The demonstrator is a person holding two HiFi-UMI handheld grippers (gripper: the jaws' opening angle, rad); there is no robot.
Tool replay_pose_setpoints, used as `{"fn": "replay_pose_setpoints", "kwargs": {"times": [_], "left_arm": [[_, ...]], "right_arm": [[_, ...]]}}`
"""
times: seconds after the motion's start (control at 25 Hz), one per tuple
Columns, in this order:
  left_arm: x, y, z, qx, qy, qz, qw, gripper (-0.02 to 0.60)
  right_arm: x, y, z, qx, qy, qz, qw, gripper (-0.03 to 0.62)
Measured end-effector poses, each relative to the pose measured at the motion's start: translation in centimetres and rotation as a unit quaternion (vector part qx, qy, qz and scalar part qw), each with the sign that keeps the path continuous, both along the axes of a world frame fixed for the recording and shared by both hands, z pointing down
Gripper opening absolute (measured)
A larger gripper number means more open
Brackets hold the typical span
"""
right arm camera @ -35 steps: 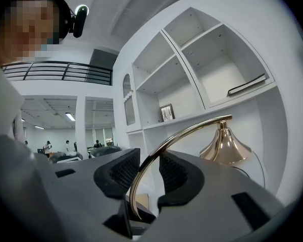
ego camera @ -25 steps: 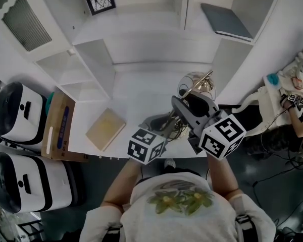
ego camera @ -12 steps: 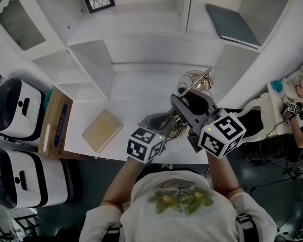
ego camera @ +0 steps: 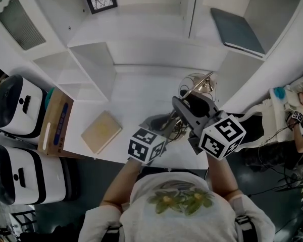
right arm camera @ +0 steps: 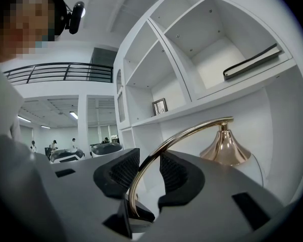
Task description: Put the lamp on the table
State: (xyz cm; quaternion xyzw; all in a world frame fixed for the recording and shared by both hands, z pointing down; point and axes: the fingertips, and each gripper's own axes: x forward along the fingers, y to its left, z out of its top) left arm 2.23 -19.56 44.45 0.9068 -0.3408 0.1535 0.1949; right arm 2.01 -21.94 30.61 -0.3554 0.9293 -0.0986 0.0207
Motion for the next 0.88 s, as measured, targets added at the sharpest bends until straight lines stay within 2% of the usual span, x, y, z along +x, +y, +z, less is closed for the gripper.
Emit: {"fn": "replay_pose_setpoints", "kwargs": {"times": [0.88], "left_arm": [[0.7,-3.0,1.9,-0.020,-0.005,0.006,0.9998,0.072]], "right_arm": [[0.8,-3.3,2.1,-0.017,0.008,0.008,1.000,0.138]]}}
